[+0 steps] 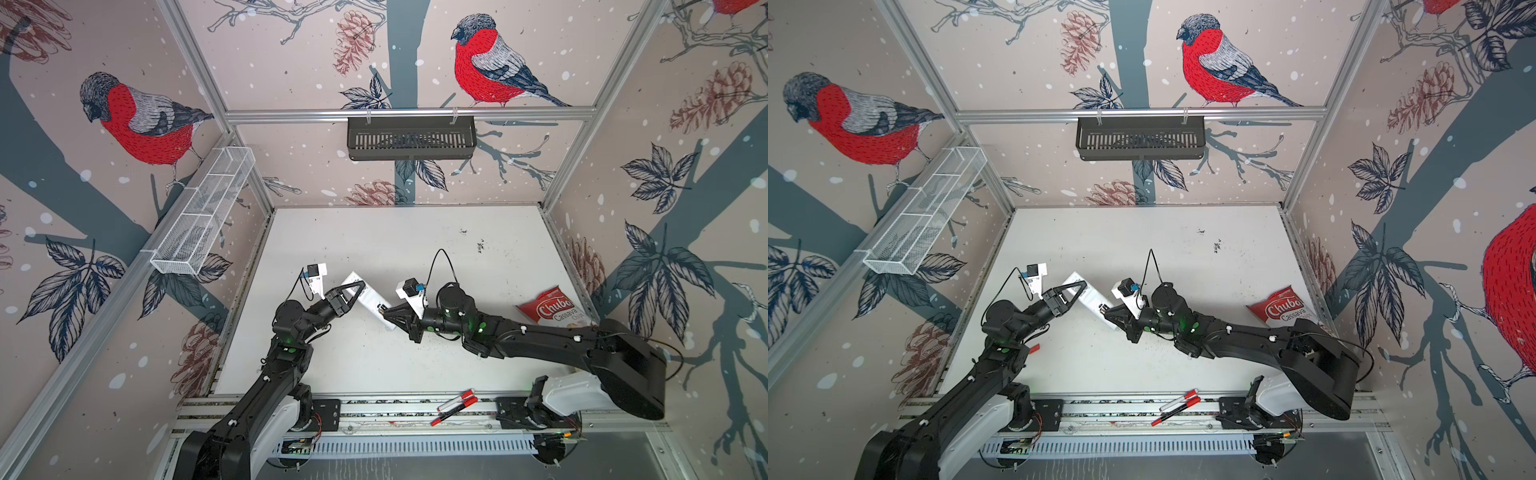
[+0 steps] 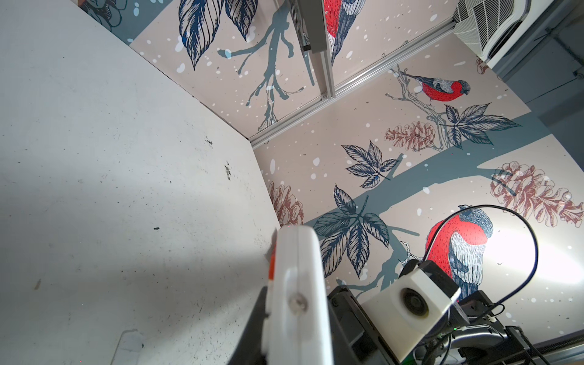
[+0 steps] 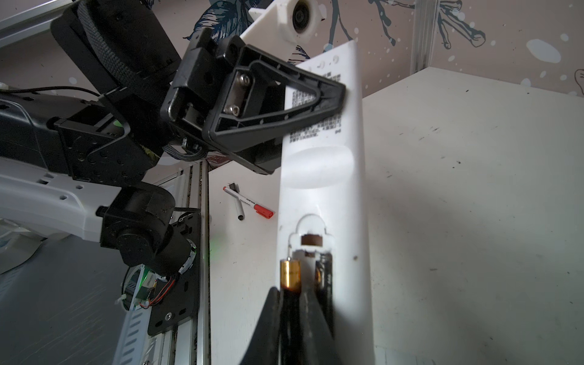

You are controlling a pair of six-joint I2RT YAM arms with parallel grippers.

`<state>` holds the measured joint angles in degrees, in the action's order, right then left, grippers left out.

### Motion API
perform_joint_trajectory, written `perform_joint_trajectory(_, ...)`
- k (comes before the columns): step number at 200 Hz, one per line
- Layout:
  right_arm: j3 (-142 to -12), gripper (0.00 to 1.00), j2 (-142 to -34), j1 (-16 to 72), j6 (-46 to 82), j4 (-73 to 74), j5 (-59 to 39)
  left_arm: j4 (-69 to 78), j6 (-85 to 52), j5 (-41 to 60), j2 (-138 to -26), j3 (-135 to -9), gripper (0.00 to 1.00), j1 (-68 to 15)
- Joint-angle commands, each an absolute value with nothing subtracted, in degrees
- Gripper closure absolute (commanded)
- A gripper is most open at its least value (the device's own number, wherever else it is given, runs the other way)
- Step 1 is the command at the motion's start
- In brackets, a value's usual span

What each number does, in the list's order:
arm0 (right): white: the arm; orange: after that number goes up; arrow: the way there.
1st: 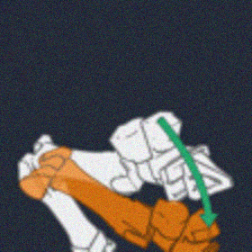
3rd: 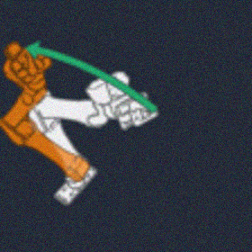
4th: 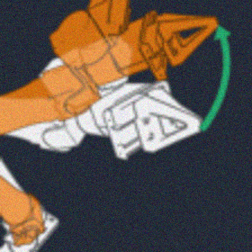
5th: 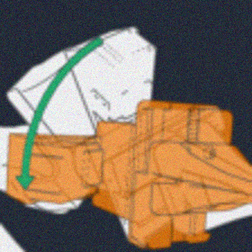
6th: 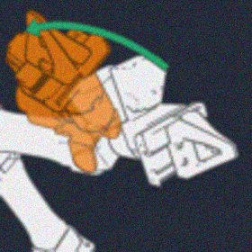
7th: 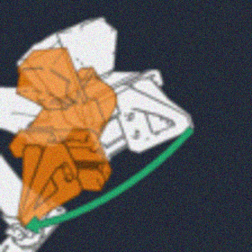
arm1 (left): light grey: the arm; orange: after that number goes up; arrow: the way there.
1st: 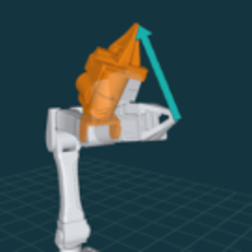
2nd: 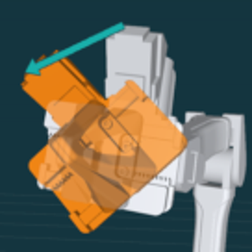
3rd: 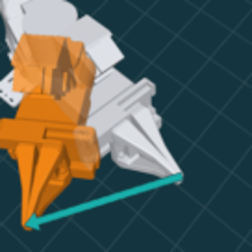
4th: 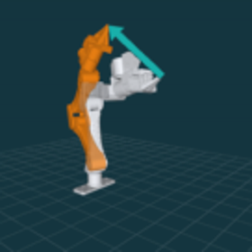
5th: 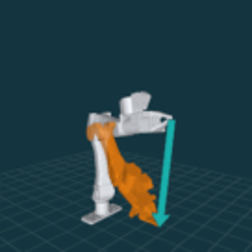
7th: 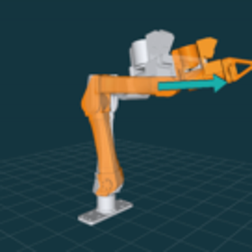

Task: Load the batteries into the remote control
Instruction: 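Press the battery down into the compartment beside the first battery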

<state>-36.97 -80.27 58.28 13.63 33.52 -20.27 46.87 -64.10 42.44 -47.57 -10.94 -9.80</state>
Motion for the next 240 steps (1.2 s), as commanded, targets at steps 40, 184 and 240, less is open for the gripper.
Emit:
perform_joint_trajectory(40,-36.7,0.85,-80.1,58.1,14.0,31.8,-19.1,53.0,-66.6,43.9,-47.3,-11.2,1.0,-9.5)
perform_joint_trajectory(184,-35.2,0.86,-79.2,56.5,15.3,43.3,-23.4,53.9,-67.5,44.4,-47.9,-11.6,1.0,-9.3)
perform_joint_trajectory(240,-35.0,0.86,-80.2,56.4,15.8,44.2,-24.1,53.6,-67.7,44.4,-47.4,-11.7,1.0,-9.1)
